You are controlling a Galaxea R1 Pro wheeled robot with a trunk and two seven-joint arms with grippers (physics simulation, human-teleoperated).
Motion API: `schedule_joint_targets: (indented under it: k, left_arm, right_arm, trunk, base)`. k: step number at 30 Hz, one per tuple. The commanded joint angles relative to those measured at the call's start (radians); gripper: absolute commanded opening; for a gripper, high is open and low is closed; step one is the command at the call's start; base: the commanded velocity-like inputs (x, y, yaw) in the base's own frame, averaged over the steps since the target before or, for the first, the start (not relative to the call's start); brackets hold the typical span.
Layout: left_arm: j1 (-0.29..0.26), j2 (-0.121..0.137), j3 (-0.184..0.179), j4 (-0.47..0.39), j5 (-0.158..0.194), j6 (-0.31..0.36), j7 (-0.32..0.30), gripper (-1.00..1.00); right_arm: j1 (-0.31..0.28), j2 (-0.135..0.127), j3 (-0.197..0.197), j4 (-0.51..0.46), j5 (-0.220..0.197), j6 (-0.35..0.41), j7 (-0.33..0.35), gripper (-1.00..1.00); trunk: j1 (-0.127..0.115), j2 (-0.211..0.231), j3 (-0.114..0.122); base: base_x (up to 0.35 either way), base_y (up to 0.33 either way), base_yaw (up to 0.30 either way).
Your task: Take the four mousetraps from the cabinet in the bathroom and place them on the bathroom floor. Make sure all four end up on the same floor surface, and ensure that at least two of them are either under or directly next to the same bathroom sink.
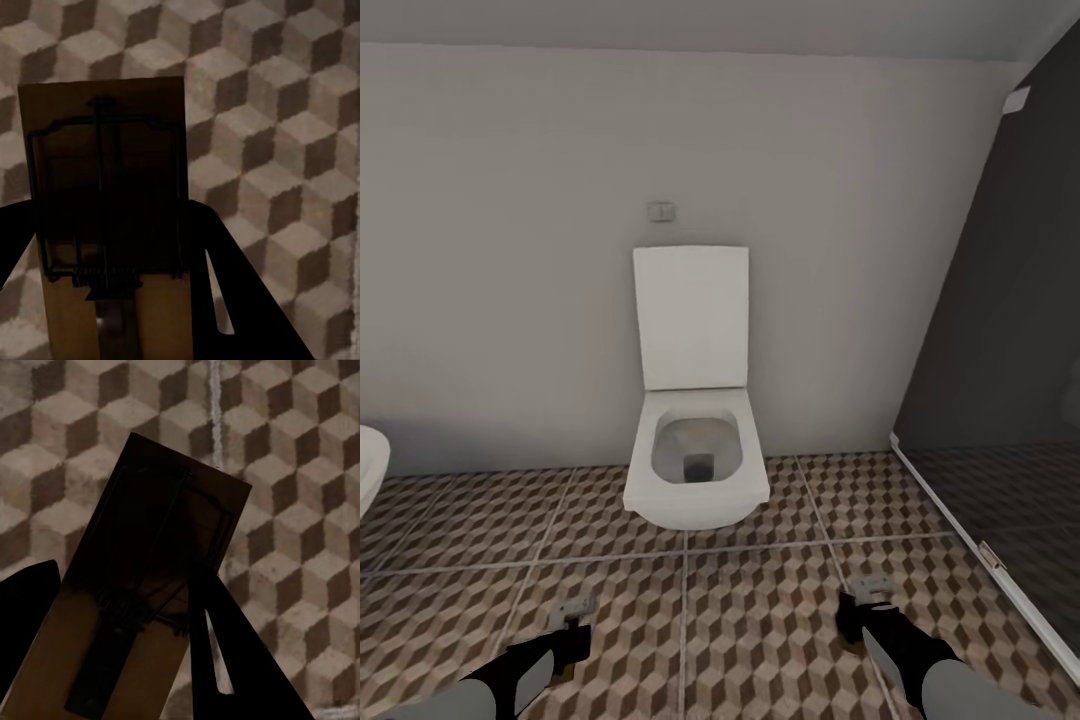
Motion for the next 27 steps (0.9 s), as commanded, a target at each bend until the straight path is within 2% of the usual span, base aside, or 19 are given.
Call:
schedule_joint_targets:
  k: [1,27]
  left_arm:
    - [0.000,0.001,-0.008,-0.002,0.007,0.004,-0.002,-1.00]
    - [0.000,0.001,-0.008,-0.002,0.007,0.004,-0.002,-1.00]
  right_arm:
    - [0.000,-0.001,0.008,-0.002,-0.005,0.007,-0.005,-1.00]
    - [0.000,-0.001,0.008,-0.002,-0.004,0.007,-0.005,-1.00]
  trunk:
    - [0.000,-0.001,-0.005]
    - [0.012,-0.007,-0.105]
  base:
    - [0.000,0.000,0.000]
    - [0.000,0.000,0.000]
